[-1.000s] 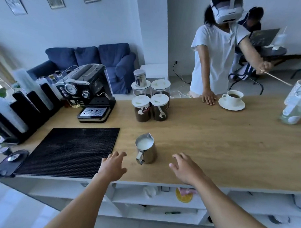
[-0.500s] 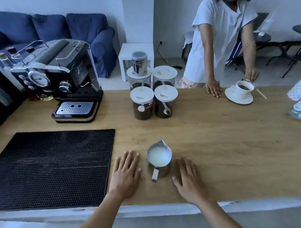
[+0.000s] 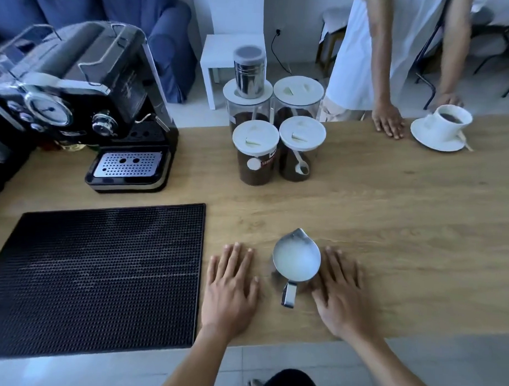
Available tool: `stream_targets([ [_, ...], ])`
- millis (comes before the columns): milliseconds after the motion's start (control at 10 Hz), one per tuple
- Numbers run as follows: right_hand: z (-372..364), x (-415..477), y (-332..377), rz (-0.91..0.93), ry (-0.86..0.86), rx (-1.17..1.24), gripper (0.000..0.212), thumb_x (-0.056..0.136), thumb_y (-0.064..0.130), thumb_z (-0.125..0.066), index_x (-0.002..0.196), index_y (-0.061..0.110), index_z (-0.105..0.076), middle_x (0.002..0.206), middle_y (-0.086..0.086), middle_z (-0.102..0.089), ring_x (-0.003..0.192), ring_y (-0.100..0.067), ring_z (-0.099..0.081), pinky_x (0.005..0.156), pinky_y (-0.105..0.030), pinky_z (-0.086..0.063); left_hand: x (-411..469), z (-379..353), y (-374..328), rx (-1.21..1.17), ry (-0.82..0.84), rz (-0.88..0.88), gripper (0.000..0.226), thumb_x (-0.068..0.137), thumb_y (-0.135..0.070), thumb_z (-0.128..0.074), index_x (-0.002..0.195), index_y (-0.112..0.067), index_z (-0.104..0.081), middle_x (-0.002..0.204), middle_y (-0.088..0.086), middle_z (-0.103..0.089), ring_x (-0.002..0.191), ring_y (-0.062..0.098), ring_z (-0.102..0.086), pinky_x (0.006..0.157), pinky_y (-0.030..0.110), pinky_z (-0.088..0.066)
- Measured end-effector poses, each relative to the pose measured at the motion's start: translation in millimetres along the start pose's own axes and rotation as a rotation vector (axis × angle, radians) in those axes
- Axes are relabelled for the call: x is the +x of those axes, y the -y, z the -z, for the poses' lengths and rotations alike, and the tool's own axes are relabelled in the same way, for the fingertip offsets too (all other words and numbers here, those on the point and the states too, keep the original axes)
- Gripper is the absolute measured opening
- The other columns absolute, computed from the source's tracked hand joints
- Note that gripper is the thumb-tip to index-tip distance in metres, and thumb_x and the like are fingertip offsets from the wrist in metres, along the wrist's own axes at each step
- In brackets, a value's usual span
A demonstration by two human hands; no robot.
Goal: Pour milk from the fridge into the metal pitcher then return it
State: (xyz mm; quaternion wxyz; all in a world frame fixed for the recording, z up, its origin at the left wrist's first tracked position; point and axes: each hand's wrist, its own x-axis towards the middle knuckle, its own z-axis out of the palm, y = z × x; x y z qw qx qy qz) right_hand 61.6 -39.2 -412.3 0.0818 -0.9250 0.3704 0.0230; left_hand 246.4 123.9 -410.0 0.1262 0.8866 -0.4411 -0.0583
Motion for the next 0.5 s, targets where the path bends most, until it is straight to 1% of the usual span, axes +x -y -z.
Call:
stream_targets([
  [100,-1,0,-2,-0.002,0.039,-0.028,0.063,0.096,0.053,-0.006,0.15,0.022,-0.019,0.158,-0.005,-0.025,0.146,-0.025,-0.015,0.114,-0.053,-0.013,0,1,-1,-0.005,-0.001,0.009,0.061,0.095,-0.049,-0.032,0.152,-0.029,-0.032,0.163,-0.002,-0.019,0.152,0.014,-0.006,0.122,0.044,-0.01],
  [200,-1,2,-2,0.012,0.047,-0.068,0.062,0.097,0.051,-0.01,0.149,0.02,-0.025,0.157,-0.007,-0.027,0.145,-0.025,-0.015,0.114,-0.053,-0.011,0,1,-1,0.011,0.002,0.006,0.06,0.096,-0.049,-0.031,0.153,-0.03,-0.031,0.163,-0.003,-0.018,0.152,0.014,-0.005,0.122,0.044,-0.008],
  [300,2,1,-1,0.02,0.095,-0.012,0.061,0.096,0.047,-0.018,0.15,0.02,-0.021,0.159,-0.005,-0.019,0.147,-0.024,-0.009,0.115,-0.051,-0.004,-1,2,-1,-0.005,-0.004,0.011,0.06,0.095,-0.049,-0.033,0.152,-0.029,-0.033,0.163,-0.002,-0.021,0.152,0.015,-0.008,0.122,0.043,-0.007],
  [400,21,6,-1,-0.022,0.118,0.266,0.058,0.097,0.034,-0.031,0.151,0.017,-0.02,0.16,-0.005,-0.015,0.148,-0.022,-0.008,0.118,-0.041,-0.005,-2,1,0,0.008,-0.013,0.008,0.061,0.095,-0.05,-0.032,0.152,-0.03,-0.031,0.163,-0.003,-0.018,0.152,0.015,-0.006,0.122,0.042,-0.004],
  [500,84,-2,6,-0.094,0.062,0.76,0.033,0.097,0.03,-0.051,0.129,0.021,-0.054,0.118,0.004,-0.063,0.107,-0.011,-0.061,0.087,-0.021,-0.045,-1,3,-1,-0.007,-0.011,0.014,0.061,0.095,-0.05,-0.03,0.153,-0.029,-0.03,0.164,-0.003,-0.016,0.152,0.014,-0.003,0.122,0.042,-0.003],
])
